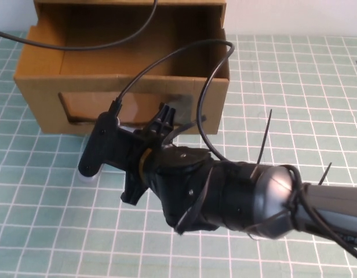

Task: Close the shoe box
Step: Close the shoe box with your right arm

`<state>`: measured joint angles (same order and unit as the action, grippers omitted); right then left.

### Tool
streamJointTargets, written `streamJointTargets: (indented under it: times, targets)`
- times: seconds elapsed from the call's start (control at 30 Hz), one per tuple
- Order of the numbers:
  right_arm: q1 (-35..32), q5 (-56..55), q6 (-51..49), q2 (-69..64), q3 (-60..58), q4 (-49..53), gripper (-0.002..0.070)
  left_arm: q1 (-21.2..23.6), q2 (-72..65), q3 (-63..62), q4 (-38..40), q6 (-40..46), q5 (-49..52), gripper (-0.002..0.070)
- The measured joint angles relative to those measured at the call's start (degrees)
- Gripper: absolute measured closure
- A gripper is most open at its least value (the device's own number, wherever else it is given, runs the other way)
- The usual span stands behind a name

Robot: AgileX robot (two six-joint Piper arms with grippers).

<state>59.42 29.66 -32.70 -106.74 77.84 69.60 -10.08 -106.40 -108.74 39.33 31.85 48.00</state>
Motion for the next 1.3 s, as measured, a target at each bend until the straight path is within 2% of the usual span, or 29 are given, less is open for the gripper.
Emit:
streamJointTargets:
  times: [0.17,0.33,0.83,1.3]
  targets:
    - [0.0,1.6,-11.5,-2.0,0.0,14.5,0.069,0.0,0.0,0.0,0.0,0.0,0.0,0.068]
    - [-0.4,1.0,-18.2,-2.8,0.4,23.0,0.069,0.0,0.0,0.0,0.2,0.0,0.0,0.068]
    - [-10.5,-10.1,-19.7,-8.7,9.3,24.9,0.0691,0.0,-0.1,0.0,2.0,0.0,0.4,0.068]
    - [-14.6,-13.8,-22.6,-15.3,18.4,25.0,0.0691,0.0,-0.1,0.0,2.2,0.0,0.6,0.068]
